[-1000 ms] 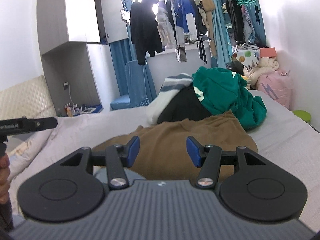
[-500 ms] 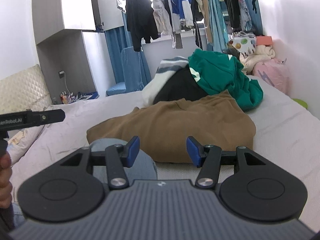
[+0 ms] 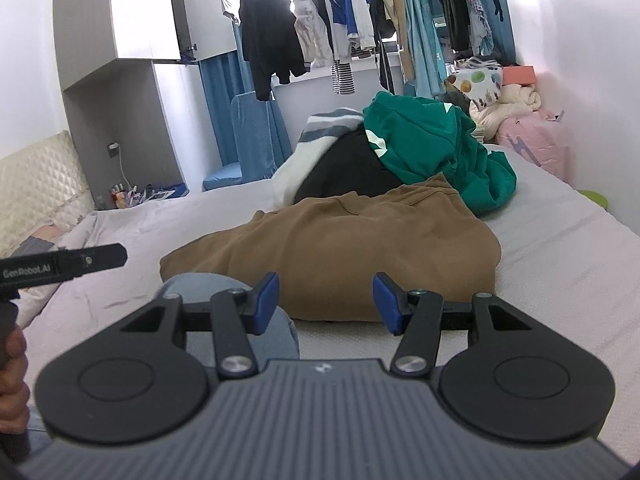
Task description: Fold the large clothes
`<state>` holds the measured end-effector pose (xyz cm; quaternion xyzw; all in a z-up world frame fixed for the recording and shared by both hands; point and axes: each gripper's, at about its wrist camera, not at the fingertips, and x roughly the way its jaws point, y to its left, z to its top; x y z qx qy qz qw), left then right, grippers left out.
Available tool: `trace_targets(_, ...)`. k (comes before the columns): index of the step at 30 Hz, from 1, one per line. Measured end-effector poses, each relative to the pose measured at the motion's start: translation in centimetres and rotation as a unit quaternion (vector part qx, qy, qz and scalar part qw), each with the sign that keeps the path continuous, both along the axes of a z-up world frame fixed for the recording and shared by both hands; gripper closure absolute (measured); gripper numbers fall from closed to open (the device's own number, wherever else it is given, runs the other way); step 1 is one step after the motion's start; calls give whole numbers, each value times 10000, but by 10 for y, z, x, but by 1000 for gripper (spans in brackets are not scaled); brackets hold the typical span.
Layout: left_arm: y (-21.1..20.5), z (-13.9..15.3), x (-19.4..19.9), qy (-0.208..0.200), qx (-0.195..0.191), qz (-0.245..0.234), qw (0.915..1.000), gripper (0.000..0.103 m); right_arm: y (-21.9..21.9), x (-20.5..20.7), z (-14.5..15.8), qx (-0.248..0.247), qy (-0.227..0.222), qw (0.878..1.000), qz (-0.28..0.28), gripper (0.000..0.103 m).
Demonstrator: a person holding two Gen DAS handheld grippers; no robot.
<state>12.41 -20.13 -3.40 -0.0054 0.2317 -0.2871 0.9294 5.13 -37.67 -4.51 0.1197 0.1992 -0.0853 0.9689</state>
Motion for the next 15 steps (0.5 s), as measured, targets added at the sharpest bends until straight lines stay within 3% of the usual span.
trace_targets(6,-4,-2,3,49,8,33,10000,25,-2,1,1,-19,10,10000,-11,47)
trace_targets(15,-4,-2,9,75,14,156,9998,6,-7,7,5,-106,-14,9999,-46,42)
